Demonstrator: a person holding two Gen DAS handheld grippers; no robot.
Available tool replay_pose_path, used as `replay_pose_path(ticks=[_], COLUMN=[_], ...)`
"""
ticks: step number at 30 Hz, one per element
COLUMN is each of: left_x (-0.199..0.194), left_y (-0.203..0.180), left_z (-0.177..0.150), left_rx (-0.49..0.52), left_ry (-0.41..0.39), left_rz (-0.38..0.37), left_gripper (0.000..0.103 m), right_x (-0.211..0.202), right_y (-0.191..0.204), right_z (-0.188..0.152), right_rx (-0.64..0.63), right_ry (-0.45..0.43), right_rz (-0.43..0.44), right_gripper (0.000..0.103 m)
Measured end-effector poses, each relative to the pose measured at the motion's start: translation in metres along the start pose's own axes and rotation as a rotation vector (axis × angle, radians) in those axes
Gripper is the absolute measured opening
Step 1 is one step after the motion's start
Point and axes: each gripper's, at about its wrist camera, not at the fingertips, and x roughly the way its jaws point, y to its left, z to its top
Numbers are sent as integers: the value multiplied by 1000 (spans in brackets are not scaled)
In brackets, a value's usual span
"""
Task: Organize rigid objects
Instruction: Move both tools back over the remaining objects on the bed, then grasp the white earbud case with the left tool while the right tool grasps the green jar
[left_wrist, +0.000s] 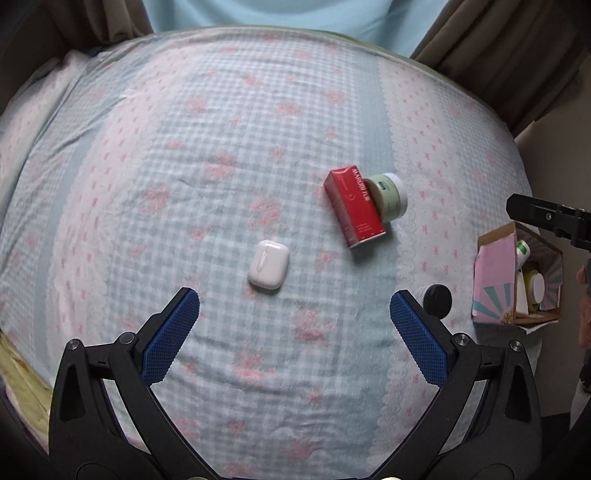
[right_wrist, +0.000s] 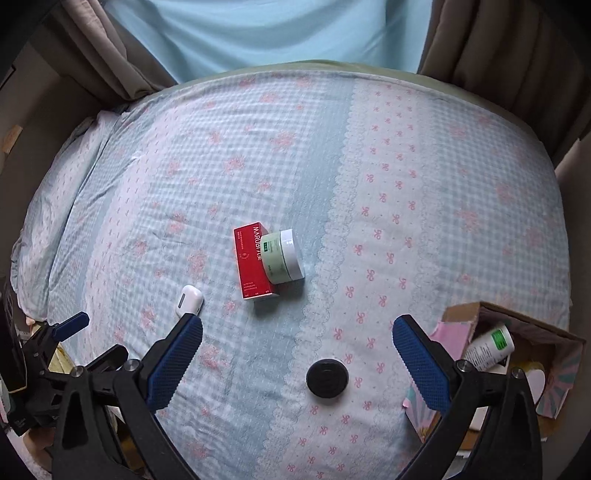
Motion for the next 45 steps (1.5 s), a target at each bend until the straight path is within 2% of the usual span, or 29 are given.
replay_pose_path(ticks=[5,10,12,16,19,25,26,27,29,31,35,37,41,45], left_x=[58,110,126,155,170,178,178,179,179,178,175,176,176,175], left_y=[19,27,27,26,27,22,21,19,17,15,7,2,2,6], left_z=[8,14,14,11,7,5,5,6,7,7,7,8,10,16], left_rx=[-41,-40,-23,-8,-16,10,17,24,35,39,72,90,58,45], left_ry=[54,107,121,160,170,142,137,132,123,116,109,110,113,112], left_rz=[10,24,35,47,35,48,57,69,75,79,87,104,87,84], left_gripper=[101,97,96,83,83,81,78,71,66,56,46,46,46,45], right_x=[54,106,127,159,171,179,180,181,183,185,186,186,182,180], right_y=[13,21,26,31,32,30,29,27,24,21,15,14,12,18], right_z=[26,43,48,55,57,61,61,61,62,61,63,64,66,63], right_rx=[-72,-91,-105,-116,-131,-163,-163,-162,-157,-151,-130,-128,-138,-154], right_ry=[73,156,186,237,255,256,256,259,263,268,269,274,277,282], right_rz=[-20,-15,-23,-32,-44,-61,-58,-55,-51,-46,-14,-3,-9,-25], right_gripper=[103,102,100,92,87,80,76,74,71,67,59,54,43,41])
